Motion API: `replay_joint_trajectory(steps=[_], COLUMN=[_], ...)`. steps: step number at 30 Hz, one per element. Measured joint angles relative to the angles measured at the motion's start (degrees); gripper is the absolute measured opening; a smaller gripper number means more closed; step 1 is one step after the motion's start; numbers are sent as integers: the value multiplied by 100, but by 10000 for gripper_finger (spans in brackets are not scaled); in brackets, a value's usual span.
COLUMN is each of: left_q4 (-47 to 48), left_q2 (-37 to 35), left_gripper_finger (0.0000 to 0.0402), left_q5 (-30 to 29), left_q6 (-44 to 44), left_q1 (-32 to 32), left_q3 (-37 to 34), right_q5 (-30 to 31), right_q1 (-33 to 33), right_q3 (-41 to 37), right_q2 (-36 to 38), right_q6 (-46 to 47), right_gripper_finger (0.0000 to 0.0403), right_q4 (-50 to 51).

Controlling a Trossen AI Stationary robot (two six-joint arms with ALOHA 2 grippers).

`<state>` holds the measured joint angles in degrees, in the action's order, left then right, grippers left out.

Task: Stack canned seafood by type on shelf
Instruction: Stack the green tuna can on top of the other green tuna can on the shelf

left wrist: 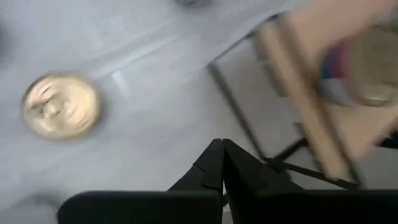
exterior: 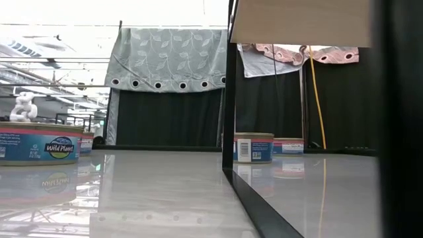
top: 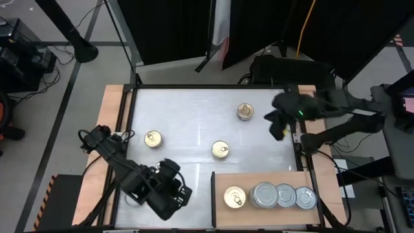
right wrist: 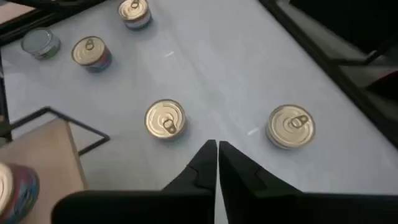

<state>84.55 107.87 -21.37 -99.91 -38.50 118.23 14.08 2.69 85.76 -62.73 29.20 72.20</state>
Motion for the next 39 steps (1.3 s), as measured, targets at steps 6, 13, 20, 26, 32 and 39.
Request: replay_joint_trajectory(steps=[6,13,20,26,32,39], left_q4=[201,99,232,-515,221,-26], left_q2=[9,41,44,46,165,-48], left_gripper_finger=[8,8,8,8,9,8], left_q5=[1048,1337,844,1600,2453,2888], left_q6=[-1435,-2276,-2385,-2743,-2989,-3014], left_q1=[-110,-587,-912,-1365,-1552,-1635], left_q3=[-328,-338,-452,-607,-738,-2010], right_q5=[-984,-1119,-1109,-1517,-1597,-2044], right_q1=[-1263,-1394,-1643,-1645,-1512,-1363], right_q3=[0,0,-599,-1669,-2713,-3198], right_q2=[-484,-1029,-1465,-1398,-1156,-948], right_q6=[-422,-46,-164,201,690,874], right_gripper_finger=[20,12,3,4,2,1], right_q4=[-378,-93,-75,-544,-1269,-1664])
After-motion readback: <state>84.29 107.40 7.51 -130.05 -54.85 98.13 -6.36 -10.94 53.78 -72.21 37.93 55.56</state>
